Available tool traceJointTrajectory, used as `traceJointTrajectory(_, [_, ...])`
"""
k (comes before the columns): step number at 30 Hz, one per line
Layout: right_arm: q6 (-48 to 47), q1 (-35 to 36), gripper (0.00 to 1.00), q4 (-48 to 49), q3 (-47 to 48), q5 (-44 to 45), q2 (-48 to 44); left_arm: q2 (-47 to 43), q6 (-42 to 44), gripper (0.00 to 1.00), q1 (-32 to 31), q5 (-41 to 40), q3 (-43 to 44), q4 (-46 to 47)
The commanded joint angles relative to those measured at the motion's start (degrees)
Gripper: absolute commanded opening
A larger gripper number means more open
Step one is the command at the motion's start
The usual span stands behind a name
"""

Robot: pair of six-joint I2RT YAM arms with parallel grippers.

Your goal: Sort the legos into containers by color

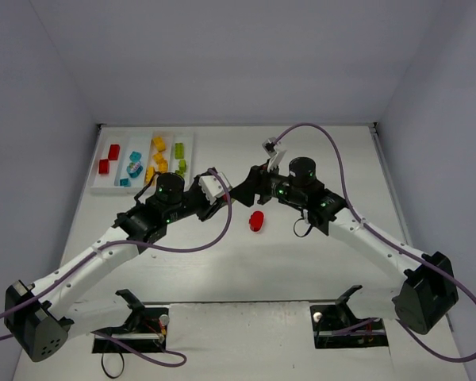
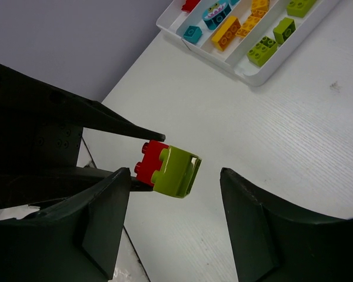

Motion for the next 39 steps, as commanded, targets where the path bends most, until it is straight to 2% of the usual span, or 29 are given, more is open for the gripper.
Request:
traceJointTrajectory(1, [1.3, 1.0, 0.58, 6.6, 3.1, -1.8, 0.8, -0.3, -0.3, 0.0, -0.3, 1.2, 1.1, 4.7])
traceJointTrajectory(13, [2.0, 1.5, 0.5, 7.5, 2.6, -1.4, 2.8, -1.3, -0.4, 0.0, -0.6, 0.8, 0.9, 6.5])
traceJointTrajectory(18, [1.3, 1.5, 0.31, 7.5, 2.1, 0.1, 2.0, -1.1, -0.7, 0.0, -0.6, 0.7, 0.9, 6.2])
traceJointTrajectory(19, [1.2, 1.5, 0.26, 7.3, 1.9, 0.2, 1.9, -1.1, -0.7, 0.0, -0.6, 0.7, 0.9, 6.2])
traceJointTrajectory(20, [0.9, 1.5, 0.15, 7.1, 1.8, 0.4, 1.7, -1.1, -0.8, 0.0, -0.6, 0.8, 0.9, 6.2])
traceJointTrajectory(21, [0.7, 1.5, 0.1, 6.9, 1.7, 1.1, 1.6, -1.2, -0.9, 0.0, -0.6, 0.7, 0.9, 6.2])
traceJointTrajectory(22, [0.4, 1.5, 0.0, 6.3, 1.6, 1.5, 1.3, -1.3, -1.0, 0.0, -0.6, 0.5, 0.7, 6.3])
traceJointTrajectory(29, [-2.5, -0.1, 0.0, 3.3, 0.1, 4.4, -0.4, -2.3, -1.7, 0.0, -0.6, -1.6, 0.2, 7.0])
traceJointTrajectory(39, [-5.2, -9.9, 0.0, 0.8, -4.8, 4.2, -2.9, -1.8, -3.4, 0.0, -0.5, -2.9, -0.4, 7.4])
